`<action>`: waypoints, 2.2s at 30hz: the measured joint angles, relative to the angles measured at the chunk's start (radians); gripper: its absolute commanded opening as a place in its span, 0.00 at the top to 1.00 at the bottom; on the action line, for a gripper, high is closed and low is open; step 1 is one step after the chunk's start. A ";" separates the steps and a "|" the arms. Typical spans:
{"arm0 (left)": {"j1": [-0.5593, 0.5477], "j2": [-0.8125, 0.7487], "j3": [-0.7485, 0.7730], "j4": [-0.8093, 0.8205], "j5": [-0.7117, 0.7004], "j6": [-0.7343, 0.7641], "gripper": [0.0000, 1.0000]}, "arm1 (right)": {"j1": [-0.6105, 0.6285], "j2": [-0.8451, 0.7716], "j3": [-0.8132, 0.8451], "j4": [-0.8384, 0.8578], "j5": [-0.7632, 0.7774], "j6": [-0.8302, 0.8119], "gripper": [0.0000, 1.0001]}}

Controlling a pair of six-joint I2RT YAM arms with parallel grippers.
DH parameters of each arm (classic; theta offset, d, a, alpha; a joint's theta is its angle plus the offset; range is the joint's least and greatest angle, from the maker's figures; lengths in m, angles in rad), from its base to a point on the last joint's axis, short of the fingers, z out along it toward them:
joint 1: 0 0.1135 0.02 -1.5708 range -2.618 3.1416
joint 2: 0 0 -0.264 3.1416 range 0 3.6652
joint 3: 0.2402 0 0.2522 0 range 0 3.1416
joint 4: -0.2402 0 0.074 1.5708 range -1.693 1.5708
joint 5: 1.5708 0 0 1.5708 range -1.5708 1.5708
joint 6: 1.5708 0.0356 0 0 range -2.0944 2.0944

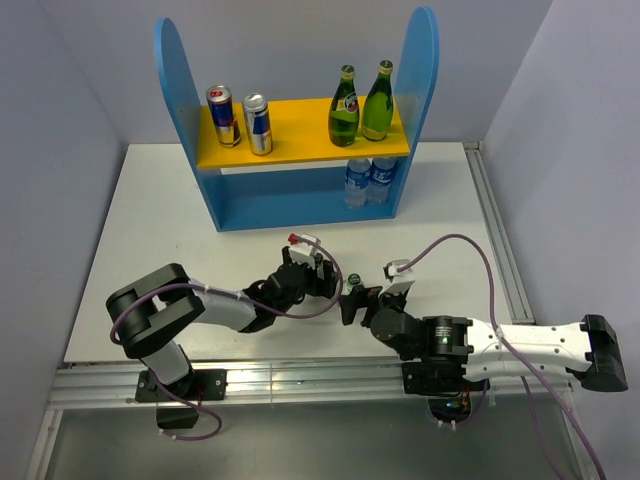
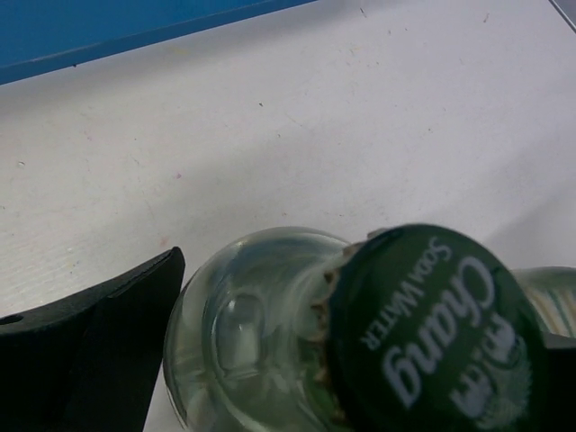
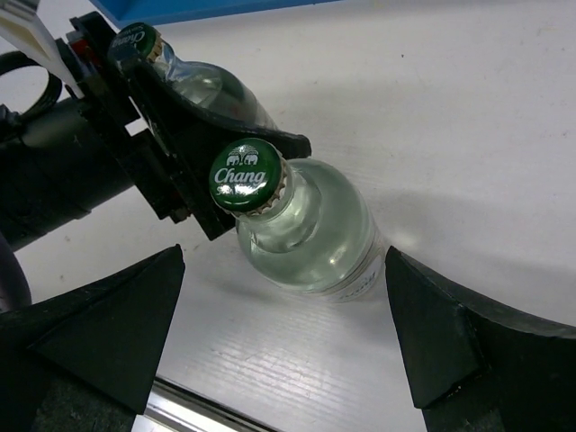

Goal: Place and organize the beverage onto the shelf

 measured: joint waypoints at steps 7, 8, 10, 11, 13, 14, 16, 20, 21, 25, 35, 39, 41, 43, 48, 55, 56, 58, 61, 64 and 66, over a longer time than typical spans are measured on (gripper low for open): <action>0.042 0.000 0.000 0.017 0.024 0.014 0.19 | 0.000 0.147 -0.031 0.155 0.014 -0.018 0.00; 0.051 0.000 0.000 0.018 0.027 0.017 0.19 | 0.000 0.185 -0.047 0.201 0.023 -0.027 0.00; 0.077 0.006 0.002 0.028 0.034 0.026 0.21 | 0.000 0.263 -0.080 0.287 0.025 -0.041 0.00; 0.087 0.012 0.005 0.035 0.036 0.029 0.22 | 0.000 0.296 -0.091 0.322 0.025 -0.049 0.00; 0.105 0.025 0.015 0.044 0.040 0.039 0.26 | -0.003 0.378 -0.112 0.407 0.031 -0.069 0.00; 0.112 0.032 0.021 0.050 0.041 0.044 0.28 | -0.005 0.413 -0.118 0.447 0.035 -0.082 0.00; 0.121 0.048 0.029 0.066 0.042 0.051 0.34 | -0.009 0.468 -0.128 0.530 0.049 -0.105 0.00; 0.124 0.080 0.051 0.091 0.042 0.065 0.60 | -0.033 0.577 -0.142 0.711 0.072 -0.158 0.08; 0.126 0.087 0.056 0.096 0.042 0.068 0.72 | -0.043 0.599 -0.143 0.747 0.075 -0.168 0.20; 0.134 0.118 0.082 0.115 0.044 0.071 0.93 | -0.083 0.653 -0.151 0.861 0.084 -0.210 0.52; 0.148 0.143 0.119 0.109 0.031 0.076 1.00 | -0.204 0.710 -0.156 0.983 0.061 -0.239 0.99; 0.169 0.116 0.116 0.064 0.022 0.087 1.00 | -0.204 0.718 -0.152 0.987 0.061 -0.249 1.00; 0.194 0.090 0.105 0.034 0.016 0.098 1.00 | -0.204 0.720 -0.151 0.988 0.061 -0.253 1.00; 0.228 0.062 0.092 0.001 0.008 0.108 1.00 | -0.204 0.721 -0.150 0.988 0.061 -0.253 1.00; 0.341 0.012 0.082 -0.072 0.003 0.136 1.00 | -0.204 0.732 -0.138 0.987 0.061 -0.260 1.00; 0.500 -0.023 0.082 -0.090 0.030 0.146 1.00 | -0.204 0.764 -0.103 0.980 0.049 -0.282 1.00; 0.518 -0.023 0.082 -0.092 0.031 0.150 1.00 | -0.204 0.769 -0.098 0.980 0.048 -0.284 1.00; 0.537 -0.023 0.084 -0.102 0.035 0.153 1.00 | -0.204 0.776 -0.089 0.979 0.044 -0.286 1.00; 0.555 -0.022 0.098 -0.121 0.055 0.156 1.00 | -0.204 0.784 -0.081 0.978 0.037 -0.291 1.00; 0.572 -0.020 0.117 -0.122 0.072 0.158 1.00 | -0.204 0.789 -0.073 0.974 0.035 -0.294 1.00; 0.579 -0.020 0.136 -0.121 0.077 0.163 1.00 | -0.204 0.798 -0.066 0.974 0.034 -0.296 1.00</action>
